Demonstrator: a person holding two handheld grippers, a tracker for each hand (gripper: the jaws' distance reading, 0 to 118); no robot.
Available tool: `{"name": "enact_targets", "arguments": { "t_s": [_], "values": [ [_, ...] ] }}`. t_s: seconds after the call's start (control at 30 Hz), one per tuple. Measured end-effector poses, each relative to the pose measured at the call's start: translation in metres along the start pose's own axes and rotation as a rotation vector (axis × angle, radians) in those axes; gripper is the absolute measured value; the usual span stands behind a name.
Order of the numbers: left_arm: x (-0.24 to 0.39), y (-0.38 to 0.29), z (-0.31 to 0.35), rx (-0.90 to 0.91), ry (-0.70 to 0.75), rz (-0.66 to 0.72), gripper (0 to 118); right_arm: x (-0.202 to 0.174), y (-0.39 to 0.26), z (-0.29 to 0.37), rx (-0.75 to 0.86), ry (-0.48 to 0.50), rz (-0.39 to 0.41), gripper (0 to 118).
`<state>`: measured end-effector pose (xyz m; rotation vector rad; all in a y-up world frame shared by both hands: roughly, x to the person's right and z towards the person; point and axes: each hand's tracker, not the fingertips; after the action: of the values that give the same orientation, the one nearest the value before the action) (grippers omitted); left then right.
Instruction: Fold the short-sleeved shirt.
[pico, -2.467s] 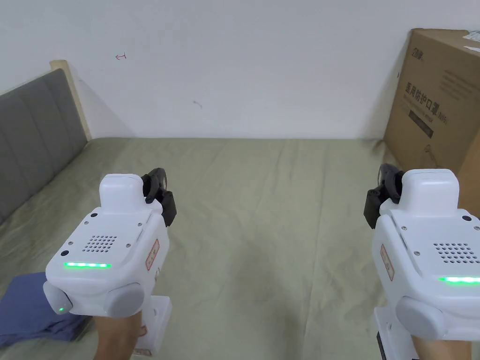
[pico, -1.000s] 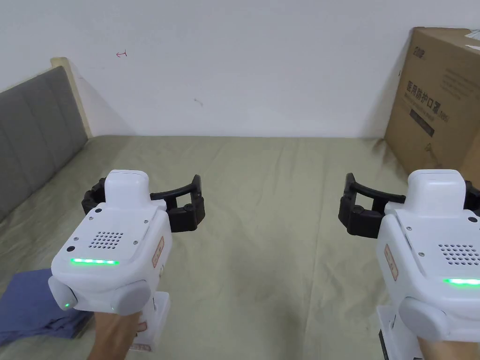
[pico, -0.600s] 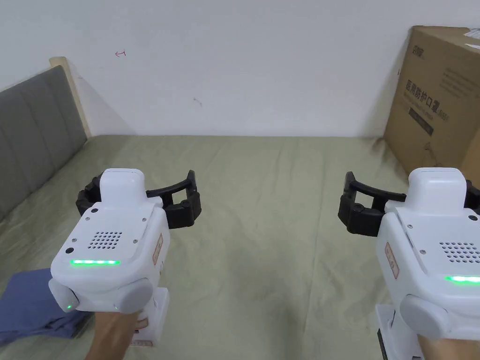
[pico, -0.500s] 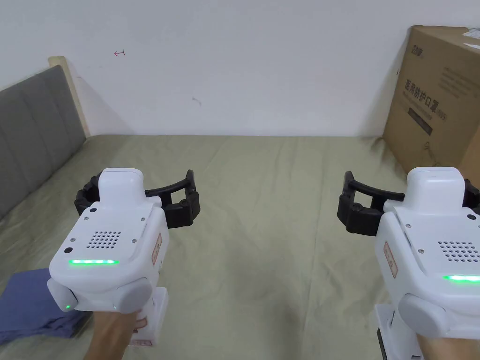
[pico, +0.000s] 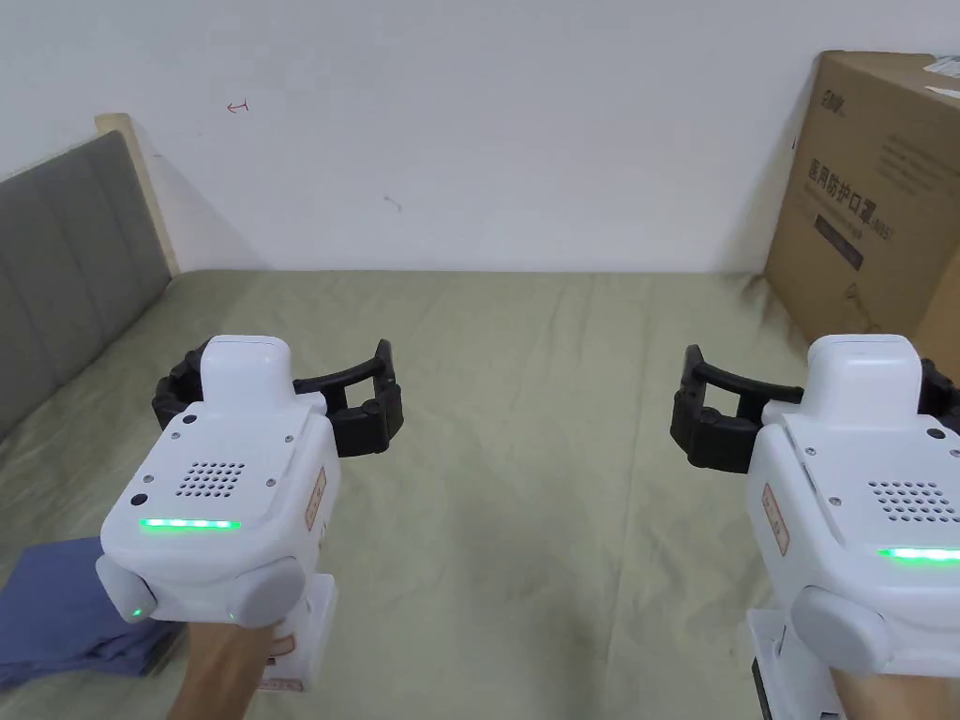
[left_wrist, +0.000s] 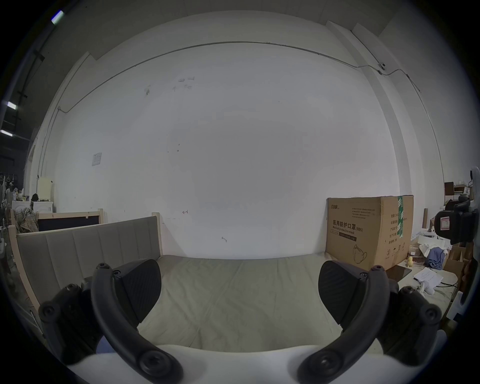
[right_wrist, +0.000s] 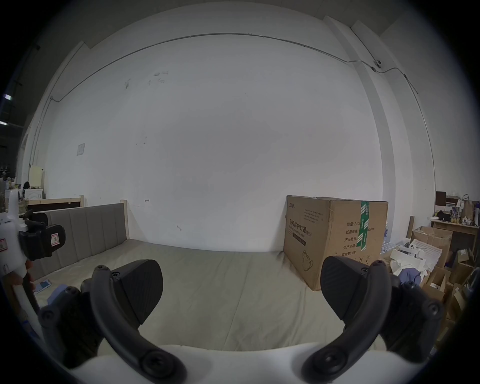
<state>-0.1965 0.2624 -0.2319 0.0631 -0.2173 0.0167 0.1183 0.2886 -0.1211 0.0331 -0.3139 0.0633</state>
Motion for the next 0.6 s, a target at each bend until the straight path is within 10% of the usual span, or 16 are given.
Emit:
{"name": "enact_targets", "arguments": {
  "t_s": [0.6],
  "values": [
    [0.0007,0.0002,0.0009,-0.003,-0.013,-0.009,118,-0.0008,0.0013,0.0000,-0.007,0.014,0.007,118]
  ]
}}
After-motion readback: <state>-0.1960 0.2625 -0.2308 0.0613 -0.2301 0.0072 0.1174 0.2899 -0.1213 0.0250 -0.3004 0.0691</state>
